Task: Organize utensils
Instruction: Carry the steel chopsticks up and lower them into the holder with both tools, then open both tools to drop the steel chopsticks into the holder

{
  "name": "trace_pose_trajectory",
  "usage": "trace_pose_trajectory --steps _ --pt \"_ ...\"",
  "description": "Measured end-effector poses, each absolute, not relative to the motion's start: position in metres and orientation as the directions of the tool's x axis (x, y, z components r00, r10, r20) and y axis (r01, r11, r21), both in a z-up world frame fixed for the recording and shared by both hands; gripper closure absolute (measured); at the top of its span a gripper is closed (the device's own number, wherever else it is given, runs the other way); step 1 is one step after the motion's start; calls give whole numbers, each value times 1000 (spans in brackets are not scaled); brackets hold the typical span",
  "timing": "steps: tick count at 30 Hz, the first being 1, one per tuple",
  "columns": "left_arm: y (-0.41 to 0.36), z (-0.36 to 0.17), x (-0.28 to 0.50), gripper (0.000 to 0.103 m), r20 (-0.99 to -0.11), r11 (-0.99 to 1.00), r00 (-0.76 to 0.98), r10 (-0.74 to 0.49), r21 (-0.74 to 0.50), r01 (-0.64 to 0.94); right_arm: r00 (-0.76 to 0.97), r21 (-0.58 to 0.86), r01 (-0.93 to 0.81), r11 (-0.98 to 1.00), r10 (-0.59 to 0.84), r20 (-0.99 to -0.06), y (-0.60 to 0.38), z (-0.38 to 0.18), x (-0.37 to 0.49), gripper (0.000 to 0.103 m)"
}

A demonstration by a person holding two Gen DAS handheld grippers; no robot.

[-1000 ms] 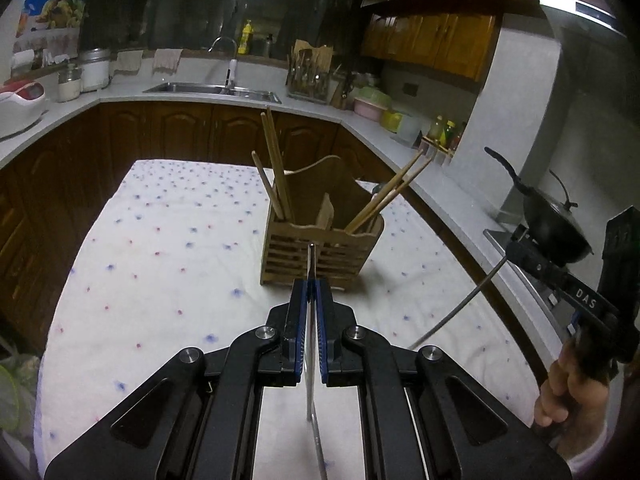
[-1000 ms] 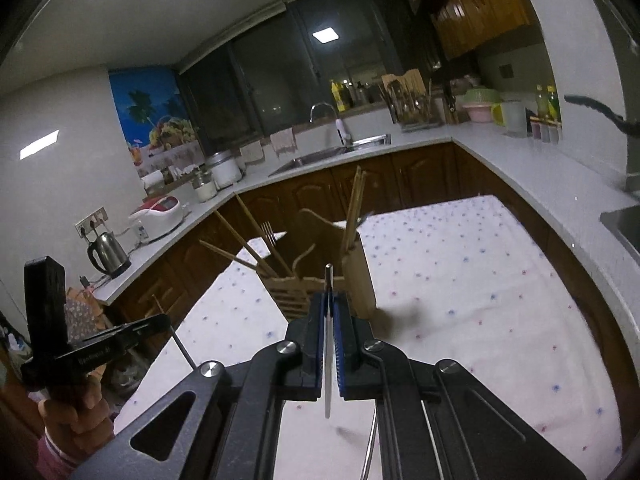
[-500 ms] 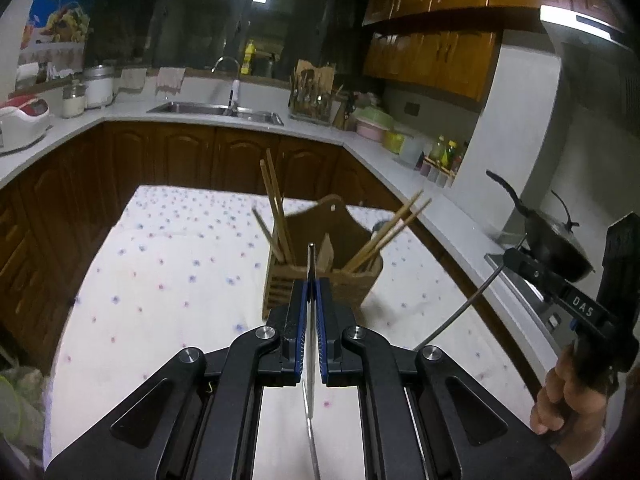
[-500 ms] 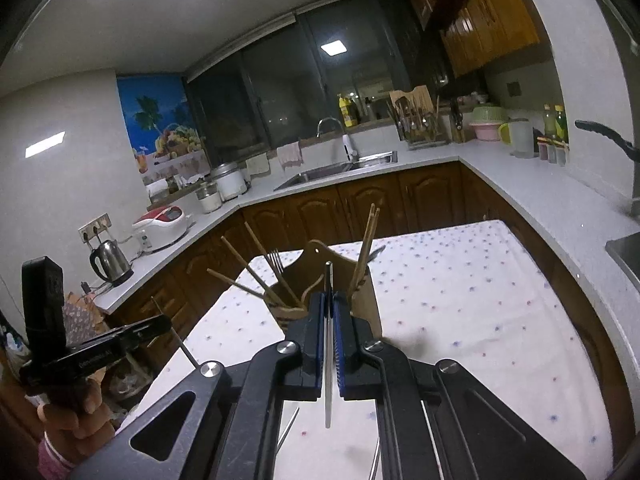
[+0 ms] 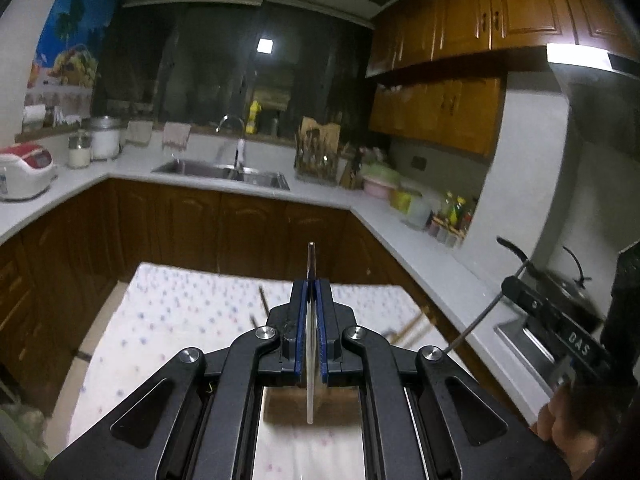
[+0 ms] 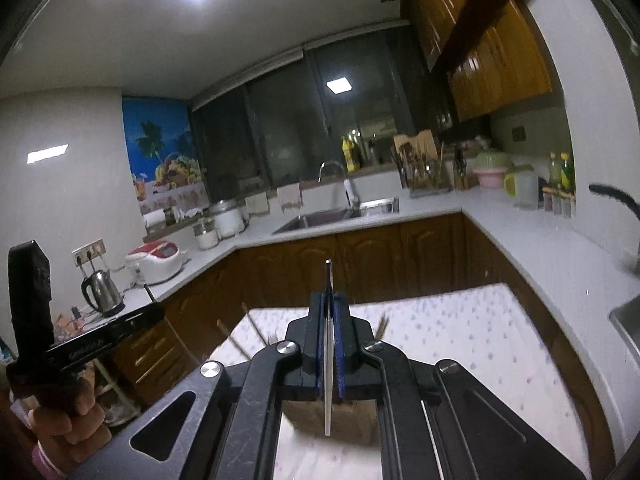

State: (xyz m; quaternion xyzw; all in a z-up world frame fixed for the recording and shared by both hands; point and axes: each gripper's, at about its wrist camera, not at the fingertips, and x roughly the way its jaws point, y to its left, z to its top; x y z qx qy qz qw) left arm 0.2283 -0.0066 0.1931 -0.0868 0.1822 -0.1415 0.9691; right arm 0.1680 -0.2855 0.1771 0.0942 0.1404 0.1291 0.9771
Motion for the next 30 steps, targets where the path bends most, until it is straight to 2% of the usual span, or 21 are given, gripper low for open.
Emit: trace_pose_trajectory --steps 5,9,23,30 --pt "-14 189 259 99 -312 958 918 -246 -219 183 941 203 -202 958 247 -231 -279 182 195 99" --pt "-22 168 279 99 -344 963 911 -225 -220 155 944 207 -179 962 228 -241 -277 167 214 98" --pt "-29 95 284 99 -483 965 845 -228 -225 132 893 222 -167 961 242 -379 -276 93 228 98" --pt "-29 94 284 98 -489 967 843 -224 -219 130 872 229 -179 957 262 -414 -274 85 234 98"
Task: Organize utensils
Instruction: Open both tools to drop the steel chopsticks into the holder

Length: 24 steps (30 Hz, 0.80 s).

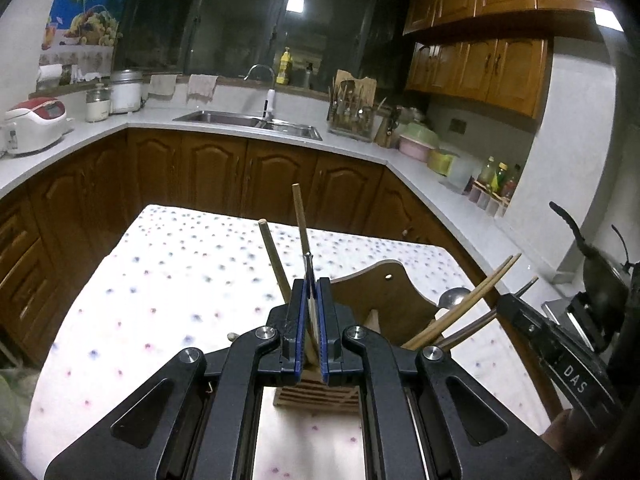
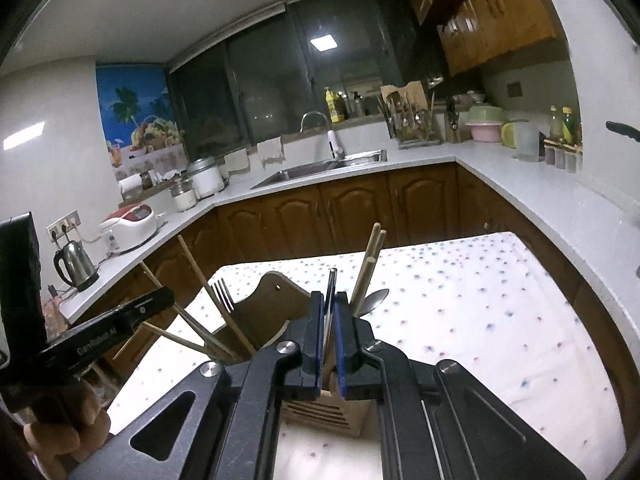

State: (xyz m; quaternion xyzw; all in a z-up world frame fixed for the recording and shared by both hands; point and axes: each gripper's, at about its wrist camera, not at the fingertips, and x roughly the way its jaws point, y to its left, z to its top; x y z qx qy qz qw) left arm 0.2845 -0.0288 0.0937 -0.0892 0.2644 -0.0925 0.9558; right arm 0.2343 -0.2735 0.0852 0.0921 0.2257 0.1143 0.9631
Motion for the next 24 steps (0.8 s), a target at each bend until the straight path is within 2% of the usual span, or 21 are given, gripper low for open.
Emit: trace_pose_trajectory --steps 12,17,18,19,21,23,24 --pt "-24 92 288 98 -501 964 833 -234 -228 134 869 235 -178 956 265 -417 -276 86 236 98" --pt "-19 100 280 97 -485 959 838 -251 -244 146 875 268 -174 948 274 -399 -284 87 234 90" --pt "-18 103 276 94 -477 958 841 -254 -246 150 878 273 -172 946 273 -393 -286 88 232 88" --pt "-17 107 273 91 -469 958 846 -252 -245 150 883 283 -169 944 272 -382 -289 91 229 82" --pt "-13 114 263 70 -442 960 864 -239 -244 141 891 300 -165 940 272 -364 -294 96 225 71" --pt "-8 121 251 55 -415 962 883 -220 -244 125 901 316 -166 934 274 -337 -298 103 218 56" --pt "-7 123 247 51 -408 962 888 -214 -245 119 906 321 -167 932 273 -322 -300 107 214 53"
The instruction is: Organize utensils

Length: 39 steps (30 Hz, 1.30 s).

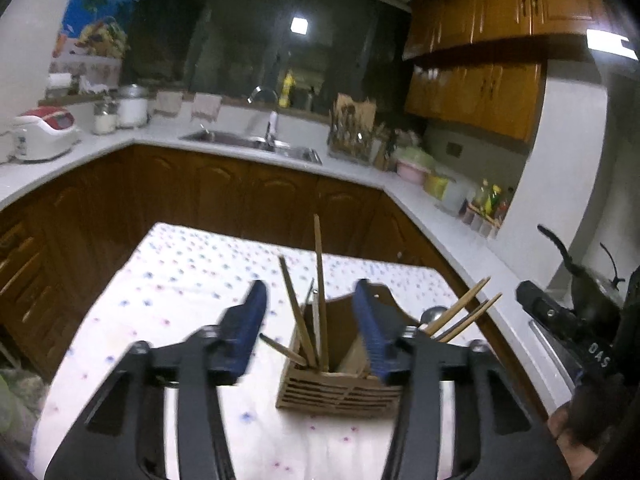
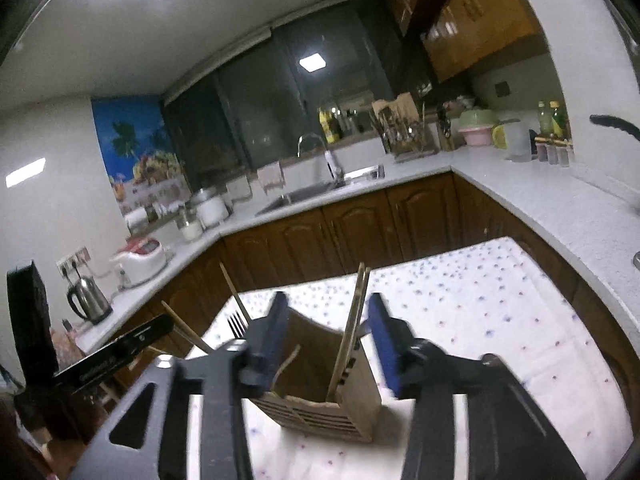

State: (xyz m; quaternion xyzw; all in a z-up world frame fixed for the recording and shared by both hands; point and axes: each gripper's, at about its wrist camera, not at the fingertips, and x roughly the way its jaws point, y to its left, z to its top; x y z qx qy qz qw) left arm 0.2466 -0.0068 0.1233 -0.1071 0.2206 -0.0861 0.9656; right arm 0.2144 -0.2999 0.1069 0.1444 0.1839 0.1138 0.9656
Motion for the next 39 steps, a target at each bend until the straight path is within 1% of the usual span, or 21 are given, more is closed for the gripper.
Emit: trace_pose_trajectory --steps 1,2,3,4,5,6,7,8,11,16,20,24,28,31,32,34,35,37,39 --pt "-5 125 241 49 -400 963 893 -207 -245 113 911 324 -166 931 271 -312 -301 110 211 47" --pt "-2 126 232 40 -395 965 898 -193 -243 100 916 331 -168 928 272 -296 -303 114 205 39" --pt "0 126 226 27 -392 967 903 -177 -241 85 919 337 -172 926 274 -284 -304 116 200 35" --pt "4 126 220 22 -386 968 908 -164 -242 72 922 340 -177 923 277 -270 -305 118 194 27" --pt "7 125 211 18 -377 968 914 -150 -245 58 924 342 -182 922 279 -260 -305 119 188 18" --pt "11 123 202 17 -373 967 917 -143 -249 50 926 342 -189 920 283 -249 -306 120 182 13" --pt "14 121 197 17 -375 967 917 -138 -250 44 929 342 -195 919 285 -237 -306 119 175 4" --pt "17 117 188 16 -379 967 916 -130 -252 33 931 339 -199 920 285 -228 -306 118 168 0" --pt "25 102 170 12 -398 968 911 -108 -252 5 932 327 -198 924 281 -229 -304 111 151 0" --pt "33 66 143 12 -459 965 883 -96 -259 -30 920 359 -201 911 301 -249 -301 80 113 0" --pt "35 40 126 12 -508 967 857 -87 -251 -51 919 368 -172 914 284 -274 -302 56 89 0" --pt "32 27 108 12 -516 970 853 -85 -239 -47 919 361 -141 922 258 -298 -306 40 70 0" --pt "24 25 89 12 -491 980 868 -71 -197 -31 925 348 -131 928 240 -293 -308 35 50 0" --pt "17 30 74 12 -452 987 889 -71 -158 -2 936 324 -128 937 222 -274 -308 38 37 0" --pt "13 33 66 12 -425 990 903 -68 -139 9 944 308 -125 943 209 -257 -307 41 30 0" --pt "9 37 55 7 -384 994 921 -60 -109 19 960 277 -120 953 183 -214 -306 49 15 0" --pt "6 39 49 0 -358 996 933 -46 -86 16 964 269 -121 955 178 -196 -304 51 10 0" --pt "1 40 38 0 -309 999 951 -8 -40 -4 979 231 -128 965 160 -128 -300 56 -6 0" --pt "-2 36 34 0 -295 1000 955 9 -16 -14 987 198 -119 973 137 -84 -297 54 -16 0"
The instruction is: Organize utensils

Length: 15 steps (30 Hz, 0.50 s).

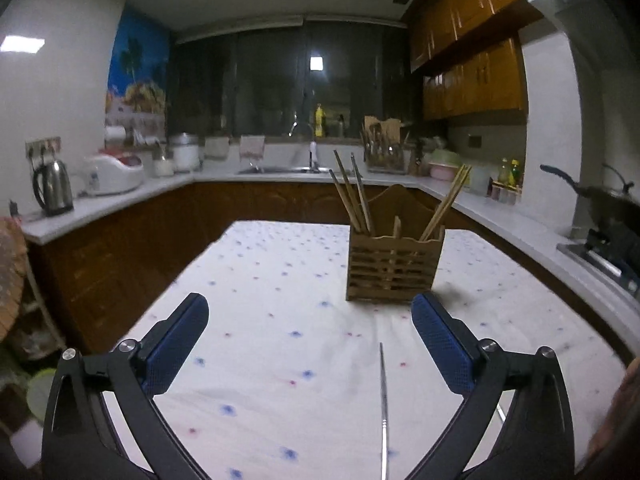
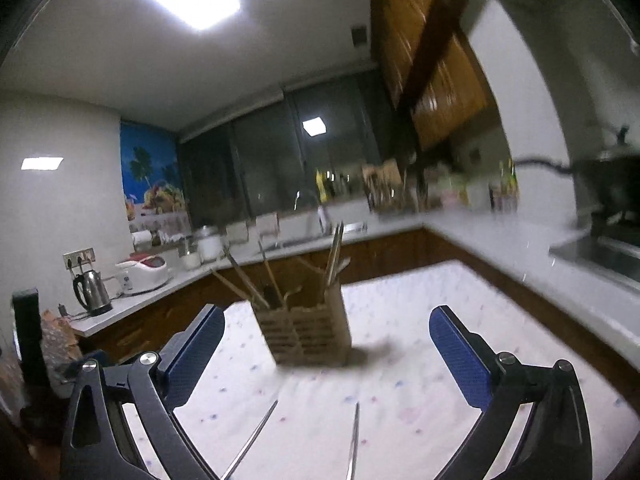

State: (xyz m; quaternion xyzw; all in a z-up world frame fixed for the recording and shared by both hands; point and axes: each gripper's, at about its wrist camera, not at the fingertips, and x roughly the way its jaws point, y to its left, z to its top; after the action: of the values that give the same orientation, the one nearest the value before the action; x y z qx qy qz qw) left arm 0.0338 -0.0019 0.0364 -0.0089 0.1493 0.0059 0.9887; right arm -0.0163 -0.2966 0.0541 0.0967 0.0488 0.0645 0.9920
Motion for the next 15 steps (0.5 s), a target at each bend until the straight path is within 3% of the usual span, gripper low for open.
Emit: trace_pose_trajectory --steps 4,15 --pt "0 26 33 0 -313 1000 950 15 -16 -21 990 163 -117 980 128 -59 -290 42 -23 0" --pt "-3 5 32 0 -337 1000 941 25 -7 -29 985 121 -109 987 124 -123 -285 14 -20 0"
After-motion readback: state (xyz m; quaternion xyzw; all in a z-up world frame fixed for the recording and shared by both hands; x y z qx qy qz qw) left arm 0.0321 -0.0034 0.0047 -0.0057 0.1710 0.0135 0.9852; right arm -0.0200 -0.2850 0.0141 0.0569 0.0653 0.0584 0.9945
